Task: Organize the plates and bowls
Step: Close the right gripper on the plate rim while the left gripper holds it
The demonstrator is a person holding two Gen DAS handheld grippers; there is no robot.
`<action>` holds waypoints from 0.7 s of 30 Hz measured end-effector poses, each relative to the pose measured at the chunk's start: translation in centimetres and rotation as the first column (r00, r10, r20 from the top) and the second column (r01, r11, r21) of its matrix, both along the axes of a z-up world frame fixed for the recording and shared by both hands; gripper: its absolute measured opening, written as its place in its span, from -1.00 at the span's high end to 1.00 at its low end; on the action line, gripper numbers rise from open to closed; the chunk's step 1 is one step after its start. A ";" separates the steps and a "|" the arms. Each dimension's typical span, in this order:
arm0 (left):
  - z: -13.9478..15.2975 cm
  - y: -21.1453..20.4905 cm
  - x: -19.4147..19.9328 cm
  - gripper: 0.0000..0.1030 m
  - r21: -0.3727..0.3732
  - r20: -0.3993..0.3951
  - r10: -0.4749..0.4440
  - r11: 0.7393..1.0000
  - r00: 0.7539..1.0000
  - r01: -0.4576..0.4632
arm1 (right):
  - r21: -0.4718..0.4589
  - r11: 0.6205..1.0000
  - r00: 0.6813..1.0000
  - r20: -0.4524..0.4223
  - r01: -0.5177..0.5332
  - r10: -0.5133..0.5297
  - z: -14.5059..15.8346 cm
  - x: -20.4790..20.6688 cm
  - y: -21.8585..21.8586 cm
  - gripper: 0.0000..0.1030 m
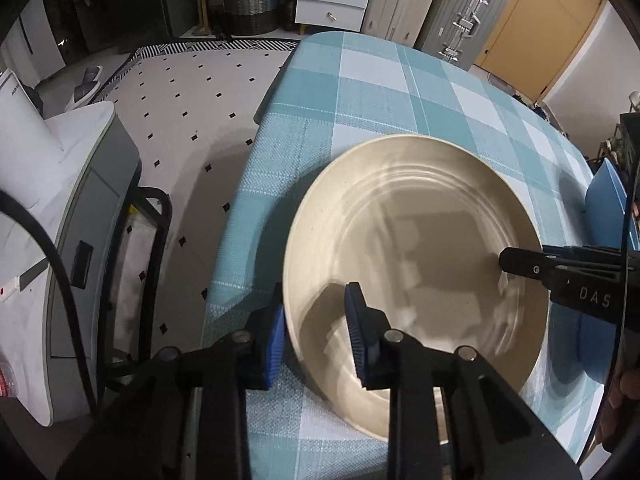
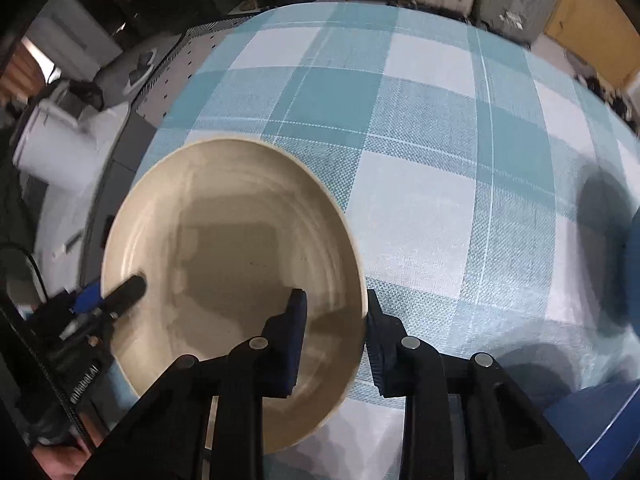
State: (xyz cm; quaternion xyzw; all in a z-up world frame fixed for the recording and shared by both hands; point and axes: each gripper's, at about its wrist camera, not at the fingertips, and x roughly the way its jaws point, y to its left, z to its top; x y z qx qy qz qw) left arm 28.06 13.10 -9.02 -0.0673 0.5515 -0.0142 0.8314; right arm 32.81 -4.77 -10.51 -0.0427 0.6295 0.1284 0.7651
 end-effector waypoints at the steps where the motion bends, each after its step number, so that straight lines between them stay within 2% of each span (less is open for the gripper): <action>1: 0.0 -0.2 -0.1 0.55 0.035 -0.003 0.002 0.999 1.000 -0.002 | -0.006 1.000 1.000 0.010 -0.021 0.021 0.0 -0.3 0.4 0.44; 4: 0.3 -0.7 -0.4 0.55 0.101 -0.004 0.003 0.995 1.000 -0.003 | -0.033 0.997 0.997 0.032 -0.064 0.066 -0.1 -1.0 1.2 0.47; 8: 0.5 -0.3 -0.5 0.59 0.101 -0.008 0.016 0.995 1.000 -0.015 | -0.035 0.997 0.995 0.068 -0.069 0.071 0.3 -1.2 1.5 0.58; 9: 0.5 -0.3 -0.5 0.65 0.119 -0.011 0.020 0.993 1.000 -0.019 | -0.044 0.996 0.994 0.075 -0.072 0.075 0.4 -1.3 1.5 0.66; 13: 0.9 -1.0 -0.9 0.67 0.184 -0.017 0.008 0.983 1.000 -0.005 | -0.085 0.993 0.990 0.109 -0.084 0.093 1.1 -1.6 2.2 0.67; 21: 2.0 -0.6 -1.1 0.69 0.161 -0.011 0.018 0.987 1.000 -0.016 | -0.077 0.994 0.990 0.106 -0.080 0.088 2.2 -1.6 1.3 0.67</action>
